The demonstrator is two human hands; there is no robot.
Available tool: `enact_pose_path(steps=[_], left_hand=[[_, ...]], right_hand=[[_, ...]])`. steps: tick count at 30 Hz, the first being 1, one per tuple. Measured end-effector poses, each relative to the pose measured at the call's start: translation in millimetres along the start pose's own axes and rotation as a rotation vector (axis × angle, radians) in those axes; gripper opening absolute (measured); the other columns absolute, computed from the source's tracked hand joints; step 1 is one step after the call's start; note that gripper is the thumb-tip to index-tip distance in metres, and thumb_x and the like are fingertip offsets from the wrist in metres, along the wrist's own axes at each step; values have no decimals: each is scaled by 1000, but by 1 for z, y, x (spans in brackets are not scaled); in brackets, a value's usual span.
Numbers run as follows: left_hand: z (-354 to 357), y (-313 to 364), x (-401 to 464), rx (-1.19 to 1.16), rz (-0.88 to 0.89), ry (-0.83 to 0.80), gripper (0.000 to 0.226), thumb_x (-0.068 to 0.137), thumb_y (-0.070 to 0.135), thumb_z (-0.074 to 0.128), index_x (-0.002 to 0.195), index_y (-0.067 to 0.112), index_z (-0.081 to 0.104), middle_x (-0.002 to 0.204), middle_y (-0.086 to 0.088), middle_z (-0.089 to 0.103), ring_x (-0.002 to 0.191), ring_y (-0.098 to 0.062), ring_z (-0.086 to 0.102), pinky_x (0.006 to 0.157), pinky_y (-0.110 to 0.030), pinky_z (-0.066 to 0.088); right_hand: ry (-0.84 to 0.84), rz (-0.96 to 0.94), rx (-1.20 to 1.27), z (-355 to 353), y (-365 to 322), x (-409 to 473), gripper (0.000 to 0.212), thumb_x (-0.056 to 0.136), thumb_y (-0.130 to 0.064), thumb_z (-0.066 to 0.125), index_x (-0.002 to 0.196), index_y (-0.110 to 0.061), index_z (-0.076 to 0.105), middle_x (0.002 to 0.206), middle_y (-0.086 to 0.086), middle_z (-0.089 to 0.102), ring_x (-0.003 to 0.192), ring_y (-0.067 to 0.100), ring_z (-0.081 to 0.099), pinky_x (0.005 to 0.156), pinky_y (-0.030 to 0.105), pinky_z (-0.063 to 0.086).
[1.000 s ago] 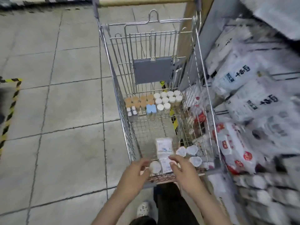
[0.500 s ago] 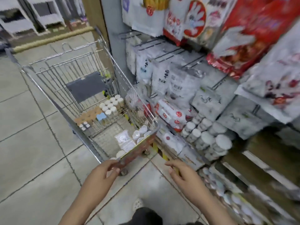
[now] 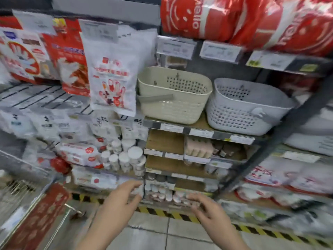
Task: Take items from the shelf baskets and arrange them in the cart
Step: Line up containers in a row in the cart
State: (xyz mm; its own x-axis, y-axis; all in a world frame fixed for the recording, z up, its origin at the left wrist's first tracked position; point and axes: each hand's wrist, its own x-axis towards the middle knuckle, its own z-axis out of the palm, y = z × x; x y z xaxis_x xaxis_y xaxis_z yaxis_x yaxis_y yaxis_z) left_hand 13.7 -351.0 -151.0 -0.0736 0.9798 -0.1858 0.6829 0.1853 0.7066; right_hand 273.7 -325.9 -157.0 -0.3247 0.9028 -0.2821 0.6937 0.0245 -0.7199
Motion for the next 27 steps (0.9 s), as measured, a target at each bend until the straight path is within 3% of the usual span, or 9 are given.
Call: enact_pose_path(steps=[6, 9, 11, 15, 23, 27], left_hand=[[79, 84, 15, -9, 147, -174, 32, 97, 38, 49, 129, 42, 48, 126, 25, 47, 104, 11, 45, 72, 0, 39], [88, 104, 21, -32, 160, -198, 30, 97, 38, 49, 126, 44, 47, 123, 29, 46, 104, 13, 44, 71, 2, 38], [83, 114, 28, -53, 152, -189, 27, 96, 37, 50, 122, 46, 47, 120, 32, 47, 104, 15, 45, 73, 1, 38], [67, 133, 57, -67, 176, -109, 24, 94, 33, 54, 115, 44, 52, 113, 29, 56, 103, 15, 51, 81, -6, 42], [41, 205, 155, -141, 379, 6, 21, 90, 27, 60, 102, 44, 60, 101, 30, 66, 100, 11, 58, 85, -17, 47], [32, 248, 205, -188, 531, 22, 21, 90, 29, 57, 103, 43, 61, 102, 35, 63, 98, 14, 56, 79, -4, 42]], right_hand=[[145, 108, 68, -72, 62, -50, 19, 98, -29, 50, 101, -48, 52, 107, -27, 58, 93, -21, 49, 74, 0, 39], [184, 111, 73, -94, 75, -53, 19, 98, -29, 51, 103, -47, 52, 106, -28, 57, 96, -18, 49, 74, -1, 38], [204, 83, 65, -106, 77, -46, 20, 98, -30, 51, 104, -48, 51, 110, -28, 55, 103, -13, 50, 76, 1, 38], [248, -27, 42, -132, 69, -17, 20, 97, -40, 46, 99, -60, 46, 108, -36, 52, 103, -19, 46, 78, 2, 39], [497, -228, 21, -213, 45, 54, 26, 96, -30, 52, 99, -55, 53, 108, -32, 58, 108, -10, 52, 86, 10, 42], [665, -302, 45, -253, 34, 82, 20, 89, -43, 44, 102, -49, 58, 110, -33, 58, 108, -9, 54, 85, 7, 41]])
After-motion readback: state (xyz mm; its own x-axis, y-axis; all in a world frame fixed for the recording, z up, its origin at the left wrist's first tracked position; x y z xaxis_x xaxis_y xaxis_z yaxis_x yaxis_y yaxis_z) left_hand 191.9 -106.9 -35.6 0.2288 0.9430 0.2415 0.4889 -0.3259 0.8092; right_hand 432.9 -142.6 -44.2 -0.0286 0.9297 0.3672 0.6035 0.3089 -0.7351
